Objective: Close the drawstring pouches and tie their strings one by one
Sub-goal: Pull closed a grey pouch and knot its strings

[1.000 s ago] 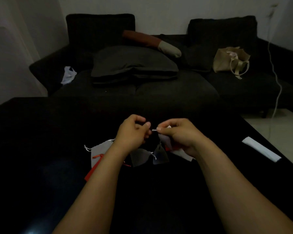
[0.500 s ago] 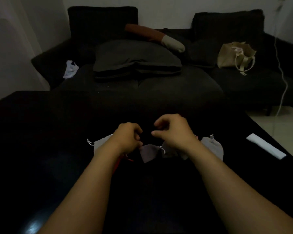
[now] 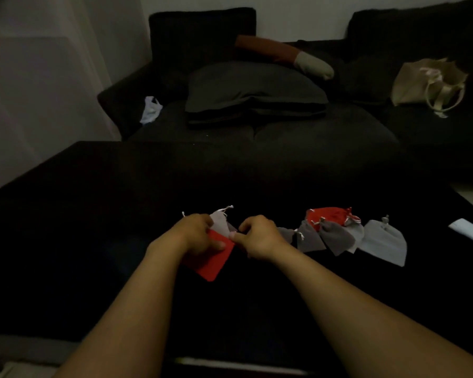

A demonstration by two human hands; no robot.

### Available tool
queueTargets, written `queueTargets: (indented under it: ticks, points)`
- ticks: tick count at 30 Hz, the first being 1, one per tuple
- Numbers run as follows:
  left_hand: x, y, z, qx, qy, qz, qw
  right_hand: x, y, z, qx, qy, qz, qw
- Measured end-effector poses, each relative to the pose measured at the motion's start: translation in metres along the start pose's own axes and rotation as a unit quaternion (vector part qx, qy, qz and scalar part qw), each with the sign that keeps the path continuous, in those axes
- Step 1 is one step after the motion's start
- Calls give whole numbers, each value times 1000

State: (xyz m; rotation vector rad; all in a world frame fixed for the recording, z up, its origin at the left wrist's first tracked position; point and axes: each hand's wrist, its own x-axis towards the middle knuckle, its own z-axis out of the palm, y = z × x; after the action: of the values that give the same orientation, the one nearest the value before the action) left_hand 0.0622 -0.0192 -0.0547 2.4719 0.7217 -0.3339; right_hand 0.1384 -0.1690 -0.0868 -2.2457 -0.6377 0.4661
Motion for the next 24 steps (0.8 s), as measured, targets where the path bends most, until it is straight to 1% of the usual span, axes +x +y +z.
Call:
queueTargets:
  ticks: [2, 6, 9, 11, 13, 14, 15, 17, 19, 20, 22, 24]
  points:
    - [-1, -4, 4, -8, 1, 27, 1000, 5, 3, 3, 46, 14, 20, 999]
    - [3, -4, 9, 32, 15, 76, 996, 16, 6, 7, 89, 32, 58, 994]
    - [7, -4, 8, 59, 25, 82, 995, 16, 4, 6, 150, 29, 31, 988]
    - [7, -4, 5, 42, 43, 86, 994, 15, 1, 2, 185, 27, -10, 982]
    - [4, -2, 3, -8, 45, 104, 993, 13, -1, -3, 218, 10, -35, 975]
    - [2, 0, 2, -36, 44, 124, 991, 12, -2, -5, 241, -7, -33, 970]
    - [2, 2, 3, -64, 49, 146, 986, 10, -4, -8, 267, -28, -24, 963]
    - [2, 3, 4, -82, 79, 180, 977, 8, -6, -10, 312, -75, 6, 947]
    - [0, 3, 4, -84, 104, 175, 975, 8, -7, -11, 343, -93, 31, 934]
    - [-1, 2, 4, -87, 107, 167, 976, 9, -7, -11, 355, -88, 38, 930]
    - [-3, 1, 4, -93, 110, 157, 977, 9, -5, -10, 360, -80, 43, 928]
    - [-3, 1, 5, -98, 111, 152, 977, 8, -4, -10, 351, -106, 33, 930]
